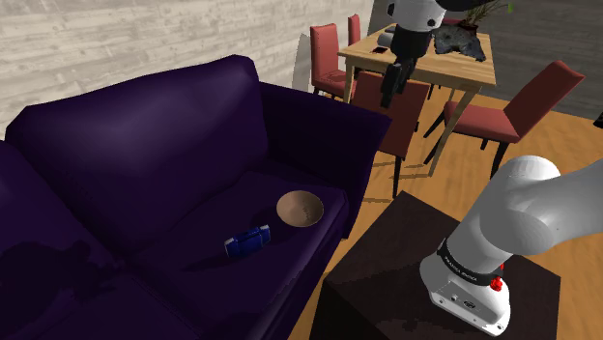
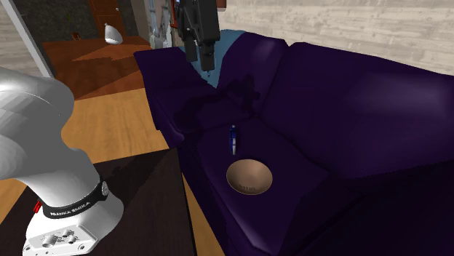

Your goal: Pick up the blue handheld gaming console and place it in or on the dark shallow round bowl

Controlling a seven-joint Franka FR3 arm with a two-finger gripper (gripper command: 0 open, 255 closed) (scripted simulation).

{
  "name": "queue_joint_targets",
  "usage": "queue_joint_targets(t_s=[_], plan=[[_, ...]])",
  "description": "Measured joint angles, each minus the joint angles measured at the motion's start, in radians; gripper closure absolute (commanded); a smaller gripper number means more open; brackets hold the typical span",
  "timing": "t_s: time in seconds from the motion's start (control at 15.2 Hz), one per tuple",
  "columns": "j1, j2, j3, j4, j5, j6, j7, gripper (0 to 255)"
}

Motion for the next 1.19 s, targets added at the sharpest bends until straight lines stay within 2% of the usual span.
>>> queue_joint_targets(t_s=[0.13,0.33,0.92,1.19], plan=[[0.004,0.01,0.001,-0.004,0.001,0.013,-0.003,0],[0.029,0.072,0.013,-0.022,0.012,0.085,-0.01,0],[0.109,0.324,0.056,-0.041,0.041,0.338,-0.045,0],[0.14,0.447,0.079,-0.015,0.05,0.427,-0.063,0]])
